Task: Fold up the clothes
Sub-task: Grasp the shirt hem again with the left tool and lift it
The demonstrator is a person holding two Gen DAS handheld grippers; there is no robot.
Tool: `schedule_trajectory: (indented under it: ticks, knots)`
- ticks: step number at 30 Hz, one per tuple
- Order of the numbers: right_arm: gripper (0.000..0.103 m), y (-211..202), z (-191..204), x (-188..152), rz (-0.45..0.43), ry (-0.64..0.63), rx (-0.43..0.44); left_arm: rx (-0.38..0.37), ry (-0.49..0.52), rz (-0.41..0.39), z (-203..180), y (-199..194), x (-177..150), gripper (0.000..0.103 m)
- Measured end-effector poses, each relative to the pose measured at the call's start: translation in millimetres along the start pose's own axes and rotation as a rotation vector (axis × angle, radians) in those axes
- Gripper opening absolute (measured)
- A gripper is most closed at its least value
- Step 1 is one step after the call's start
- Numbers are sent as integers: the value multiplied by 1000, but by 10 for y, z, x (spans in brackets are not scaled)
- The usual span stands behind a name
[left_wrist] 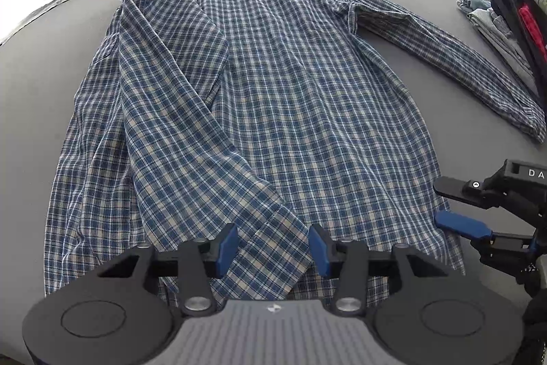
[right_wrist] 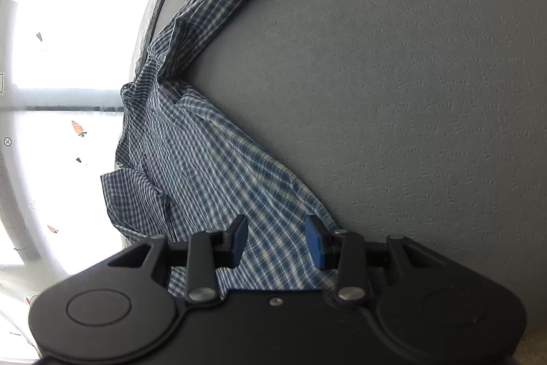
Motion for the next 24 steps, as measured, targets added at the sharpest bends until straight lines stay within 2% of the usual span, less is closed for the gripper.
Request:
schedule_trajectory:
  ticks: [9, 18, 24]
  knots:
    - [38, 43, 20, 61, 22, -21, 7, 39, -11, 21, 25, 147, -43, 60]
    - [38, 42, -1, 104, 33, -23, 19, 45, 37, 18, -24, 193, -112, 73]
    - [38, 17, 1, 149, 12, -20, 5, 49, 63, 19, -47, 239, -145, 76]
Point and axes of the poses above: each gripper's, at about its wrist camera, not at the fingertips, and y roughly the way its jaws point, z to its left, x to its top, the point moved 3 cm from there along y, roughly the way its jaws point, and after that the axes turned 14 degrees about -y, right-handed, at the moved point
